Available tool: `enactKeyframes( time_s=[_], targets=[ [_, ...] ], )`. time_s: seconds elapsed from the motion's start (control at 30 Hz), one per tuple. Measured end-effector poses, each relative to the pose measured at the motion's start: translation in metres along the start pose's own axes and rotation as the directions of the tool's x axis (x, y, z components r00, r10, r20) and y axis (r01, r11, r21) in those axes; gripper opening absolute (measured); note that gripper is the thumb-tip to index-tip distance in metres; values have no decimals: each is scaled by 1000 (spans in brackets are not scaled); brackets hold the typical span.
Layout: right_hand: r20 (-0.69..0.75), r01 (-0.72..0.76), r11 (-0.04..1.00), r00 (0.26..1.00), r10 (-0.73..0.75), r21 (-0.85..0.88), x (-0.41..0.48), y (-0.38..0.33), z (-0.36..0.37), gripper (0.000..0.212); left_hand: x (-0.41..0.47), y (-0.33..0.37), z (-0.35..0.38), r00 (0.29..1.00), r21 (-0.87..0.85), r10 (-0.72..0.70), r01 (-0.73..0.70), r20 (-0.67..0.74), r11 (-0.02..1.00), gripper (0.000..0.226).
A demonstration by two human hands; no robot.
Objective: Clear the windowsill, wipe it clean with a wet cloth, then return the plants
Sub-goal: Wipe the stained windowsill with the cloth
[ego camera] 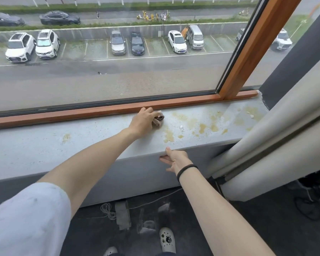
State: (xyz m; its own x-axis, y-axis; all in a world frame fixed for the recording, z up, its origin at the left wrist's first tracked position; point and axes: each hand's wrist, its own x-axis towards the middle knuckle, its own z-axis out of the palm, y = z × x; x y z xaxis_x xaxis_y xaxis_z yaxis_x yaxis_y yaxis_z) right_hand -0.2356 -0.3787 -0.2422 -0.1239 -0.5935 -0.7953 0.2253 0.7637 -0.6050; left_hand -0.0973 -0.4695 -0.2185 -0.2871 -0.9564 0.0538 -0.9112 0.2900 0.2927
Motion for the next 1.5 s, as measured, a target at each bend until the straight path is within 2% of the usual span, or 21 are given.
enactKeyframes(
  time_s=[0.1, 0.17, 0.3, 0.33, 0.4, 0.47, 0.5, 0.63, 0.7, 0.77, 0.83, 0.93, 0.97, 1.03, 1.1, 1.17, 1.3, 1.4, 1.43, 1.5],
  targets=[
    [52, 17, 1000, 999, -17, -11, -3, 3, -5, 24, -19, 3, 4, 972, -69, 192, -184, 134, 980, 59],
    [128, 2, 1000, 992, -1, -11, -6, 7, -19, 26, -28, 4, 1, 960, -163, 247, -224, 130, 961, 59],
    [177, -29, 999, 984, 27, 14, -8, 11, -54, 46, 0, -13, -7, 997, -363, 58, -70, -42, 929, 45],
    [153, -12, 999, 988, 7, 35, -7, 9, -63, 51, 8, -18, -3, 998, -352, 27, -45, -54, 935, 44],
    [75, 44, 996, 996, -50, 78, -4, -1, -76, 54, 12, -16, 6, 999, -221, -48, 44, -13, 974, 41],
    [6, 90, 992, 996, -91, 93, 1, -12, -84, 52, 1, 4, 14, 998, -113, -55, 56, 14, 992, 39],
    [-16, 94, 991, 996, -93, 96, 3, -16, -86, 50, -9, 19, 14, 999, -111, -28, 31, 25, 993, 37],
    [-27, 58, 995, 998, -56, 86, 6, -22, -81, 40, -53, 55, 31, 966, -161, 233, -215, 108, 963, 32],
    [-15, 55, 996, 998, -54, 75, 7, -22, -79, 38, -74, 57, 33, 954, -187, 281, -260, 100, 947, 32],
    [-20, 60, 996, 998, -59, 66, 6, -24, -81, 41, -77, 51, 26, 976, -280, 215, -199, 27, 939, 31],
    [-37, 56, 996, 998, -54, 74, 7, -29, -88, 43, -67, 37, 15, 998, -357, 64, -70, -27, 932, 31],
    [-64, 61, 994, 996, -55, 91, 10, -34, -94, 38, -57, 18, 12, 996, -334, -84, 69, -29, 940, 39],
    [-69, 59, 994, 996, -53, 93, 11, -35, -95, 35, -61, 20, 13, 997, -303, -75, 66, -19, 951, 41],
    [-71, 56, 994, 996, -49, 97, 13, -35, -95, 26, -73, 34, 18, 999, -287, 31, -19, 37, 958, 41],
    [-68, 61, 993, 996, -54, 99, 14, -36, -94, 18, -87, 52, 19, 976, -319, 177, -129, 125, 939, 38],
    [-77, 66, 993, 995, -59, 94, 15, -37, -93, 17, -96, 65, 18, 966, -375, 218, -151, 142, 915, 36],
    [-109, 83, 991, 991, -72, 105, 17, -38, -89, 27, -76, 50, 2, 1000, -467, -9, 16, 17, 884, 29],
    [-99, 78, 991, 993, -67, 113, 17, -38, -90, 17, -56, 26, -2, 989, -321, -145, 144, 21, 936, 29],
    [-99, 78, 990, 993, -67, 114, 17, -38, -91, 18, -55, 26, -2, 987, -275, -151, 160, 54, 948, 33],
    [-111, 87, 989, 991, -73, 120, 17, -38, -91, 26, -63, 37, 2, 983, -324, -83, 133, 163, 937, 33]
  ],
)
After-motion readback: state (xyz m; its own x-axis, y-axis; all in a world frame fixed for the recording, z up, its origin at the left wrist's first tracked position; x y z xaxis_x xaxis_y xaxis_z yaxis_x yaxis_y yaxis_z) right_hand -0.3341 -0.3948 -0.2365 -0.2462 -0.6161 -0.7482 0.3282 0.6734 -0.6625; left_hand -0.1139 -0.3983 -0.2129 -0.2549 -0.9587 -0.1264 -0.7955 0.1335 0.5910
